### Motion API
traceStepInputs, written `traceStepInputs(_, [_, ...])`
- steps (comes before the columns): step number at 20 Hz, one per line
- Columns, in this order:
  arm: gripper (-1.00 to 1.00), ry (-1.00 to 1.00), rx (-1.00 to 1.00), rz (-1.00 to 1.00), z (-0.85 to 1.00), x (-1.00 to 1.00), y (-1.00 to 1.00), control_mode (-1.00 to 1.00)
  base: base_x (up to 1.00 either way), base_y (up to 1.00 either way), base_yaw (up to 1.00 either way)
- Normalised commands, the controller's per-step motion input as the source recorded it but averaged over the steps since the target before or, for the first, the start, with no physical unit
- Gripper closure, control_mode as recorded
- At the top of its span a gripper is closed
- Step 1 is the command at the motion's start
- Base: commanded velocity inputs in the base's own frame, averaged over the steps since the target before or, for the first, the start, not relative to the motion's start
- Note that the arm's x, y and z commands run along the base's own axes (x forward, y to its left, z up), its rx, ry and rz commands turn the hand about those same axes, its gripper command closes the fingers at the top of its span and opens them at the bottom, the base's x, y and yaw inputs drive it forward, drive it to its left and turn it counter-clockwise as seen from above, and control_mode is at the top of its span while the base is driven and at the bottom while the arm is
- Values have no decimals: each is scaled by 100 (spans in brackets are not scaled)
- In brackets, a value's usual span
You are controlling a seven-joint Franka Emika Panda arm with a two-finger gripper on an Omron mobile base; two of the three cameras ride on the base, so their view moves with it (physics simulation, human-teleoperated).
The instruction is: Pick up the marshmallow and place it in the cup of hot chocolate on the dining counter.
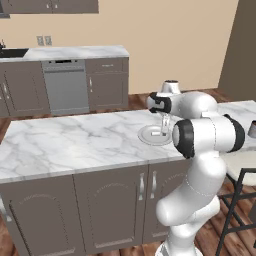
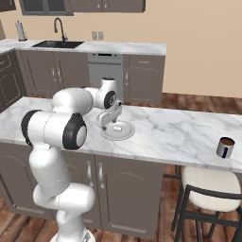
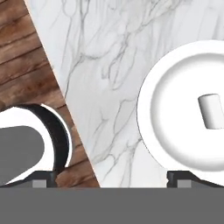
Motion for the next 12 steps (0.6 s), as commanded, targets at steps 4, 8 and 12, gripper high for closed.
traceStepInputs(4, [-100, -8, -3, 0, -37, 46, 2, -100, 0, 0, 0])
traceStepInputs(8, [-100, 0, -1, 0, -19, 48, 0, -100, 0, 0, 0])
traceStepInputs(12, [-100, 0, -2, 0, -27, 48, 0, -100, 0, 0, 0])
